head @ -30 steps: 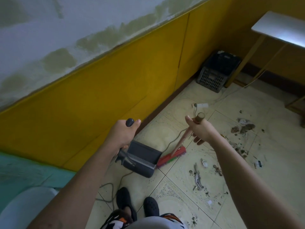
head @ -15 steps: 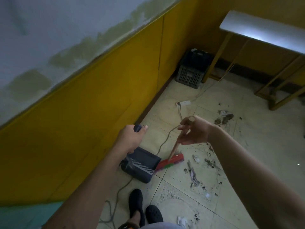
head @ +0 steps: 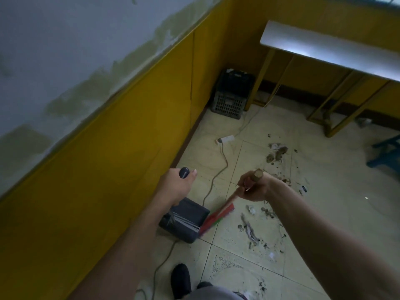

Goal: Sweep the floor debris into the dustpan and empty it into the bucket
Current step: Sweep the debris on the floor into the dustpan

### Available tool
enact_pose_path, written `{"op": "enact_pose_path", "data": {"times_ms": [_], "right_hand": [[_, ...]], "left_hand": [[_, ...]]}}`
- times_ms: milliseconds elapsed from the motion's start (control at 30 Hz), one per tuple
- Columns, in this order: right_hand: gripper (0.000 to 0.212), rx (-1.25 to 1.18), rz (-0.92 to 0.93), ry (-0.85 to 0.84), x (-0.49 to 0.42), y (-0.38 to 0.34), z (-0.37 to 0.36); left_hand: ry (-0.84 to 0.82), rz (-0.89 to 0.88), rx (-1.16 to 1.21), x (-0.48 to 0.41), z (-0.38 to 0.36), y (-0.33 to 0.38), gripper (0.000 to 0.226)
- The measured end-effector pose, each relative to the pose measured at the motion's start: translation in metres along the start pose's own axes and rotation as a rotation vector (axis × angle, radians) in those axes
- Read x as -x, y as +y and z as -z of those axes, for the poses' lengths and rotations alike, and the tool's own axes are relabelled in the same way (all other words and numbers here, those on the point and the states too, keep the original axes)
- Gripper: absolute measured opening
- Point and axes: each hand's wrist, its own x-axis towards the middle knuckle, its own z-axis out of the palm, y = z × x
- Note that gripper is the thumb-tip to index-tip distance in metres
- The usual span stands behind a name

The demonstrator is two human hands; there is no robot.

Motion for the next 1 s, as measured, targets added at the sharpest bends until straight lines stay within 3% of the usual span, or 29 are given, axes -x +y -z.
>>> {"op": "enact_pose_path", "data": {"times_ms": [133,300,433,500,567,800,900,1000], "right_hand": [[0.017,-0.020,0.024,0.069,0.004,0.006,0.002],[0.019,0.029,0.083,0.121,0.015,0.006,0.019],[0.012,0.177,0.197,0.227,0.016,0.006,0.044],[0.008,0.334,0.111,0.331,0.003,0.013,0.069],[0.008,0.477,0.005,0.423,-0.008,0.018,0.093],[0.009,0.490,0.070,0.453,-0.032,-0.030,0.152],[0.026,0.464,0.077,0.483,-0.043,-0.055,0.170],[0.024,0.450,0.118,0.503,-0.048,-0.086,0.188]], "left_hand": [[-0.048,-0.037,-0.023,-0.015,0.003,0.008,0.046],[-0.074,-0.096,-0.078,-0.033,-0.004,0.028,0.050],[-0.077,-0.122,-0.139,-0.049,-0.017,0.050,0.047],[-0.082,-0.123,-0.142,-0.062,-0.026,0.062,0.042],[-0.087,-0.124,-0.164,-0.077,-0.039,0.075,0.041],[-0.072,-0.081,-0.185,-0.135,-0.104,0.129,0.037],[-0.067,-0.093,-0.220,-0.156,-0.127,0.152,0.037],[-0.045,-0.127,-0.280,-0.176,-0.147,0.181,0.039]]}}
